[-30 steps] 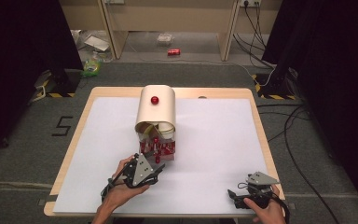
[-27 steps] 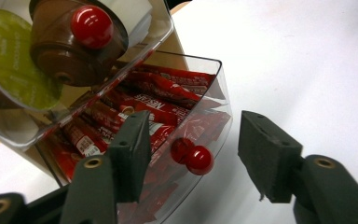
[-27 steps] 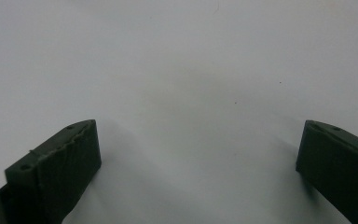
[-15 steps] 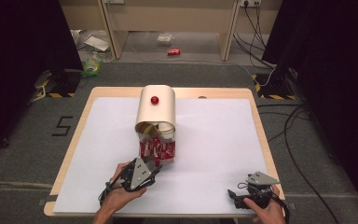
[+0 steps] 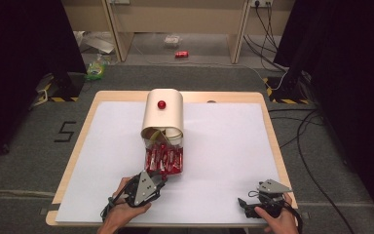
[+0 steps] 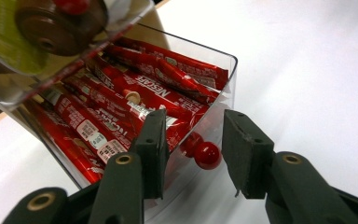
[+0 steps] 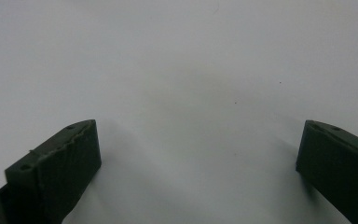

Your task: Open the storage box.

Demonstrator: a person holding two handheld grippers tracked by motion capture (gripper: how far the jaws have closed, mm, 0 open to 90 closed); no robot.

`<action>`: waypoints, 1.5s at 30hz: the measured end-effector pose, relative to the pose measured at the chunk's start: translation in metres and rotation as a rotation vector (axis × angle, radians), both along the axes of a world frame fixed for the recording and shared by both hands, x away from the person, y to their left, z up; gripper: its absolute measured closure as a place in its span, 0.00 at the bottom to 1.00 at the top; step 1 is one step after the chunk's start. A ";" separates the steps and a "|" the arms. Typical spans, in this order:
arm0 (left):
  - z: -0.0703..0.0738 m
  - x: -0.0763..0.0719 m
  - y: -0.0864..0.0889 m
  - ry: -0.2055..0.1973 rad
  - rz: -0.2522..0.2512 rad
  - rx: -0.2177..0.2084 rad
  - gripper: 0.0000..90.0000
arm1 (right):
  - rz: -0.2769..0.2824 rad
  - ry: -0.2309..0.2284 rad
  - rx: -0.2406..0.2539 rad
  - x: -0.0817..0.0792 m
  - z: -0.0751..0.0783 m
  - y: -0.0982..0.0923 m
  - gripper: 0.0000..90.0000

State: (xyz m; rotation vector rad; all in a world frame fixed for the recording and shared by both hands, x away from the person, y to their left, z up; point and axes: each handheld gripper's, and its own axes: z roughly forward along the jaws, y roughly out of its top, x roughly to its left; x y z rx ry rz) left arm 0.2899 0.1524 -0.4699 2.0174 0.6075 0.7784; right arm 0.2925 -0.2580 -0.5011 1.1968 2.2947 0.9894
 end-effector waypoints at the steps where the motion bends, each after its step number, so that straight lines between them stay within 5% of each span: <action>1: 0.000 -0.001 0.000 0.004 -0.004 0.000 0.67 | 0.000 0.000 0.000 0.000 0.000 0.000 0.00; 15: 0.003 -0.018 0.003 0.096 -0.061 -0.016 0.64 | -0.001 -0.002 0.001 0.000 0.000 0.000 0.00; 28: 0.008 -0.020 0.001 0.133 -0.065 0.018 0.64 | -0.001 -0.001 0.001 0.000 0.000 0.000 0.00; 45: 0.011 -0.024 0.006 0.169 -0.049 -0.003 0.62 | 0.000 -0.003 0.001 0.000 0.000 0.000 0.00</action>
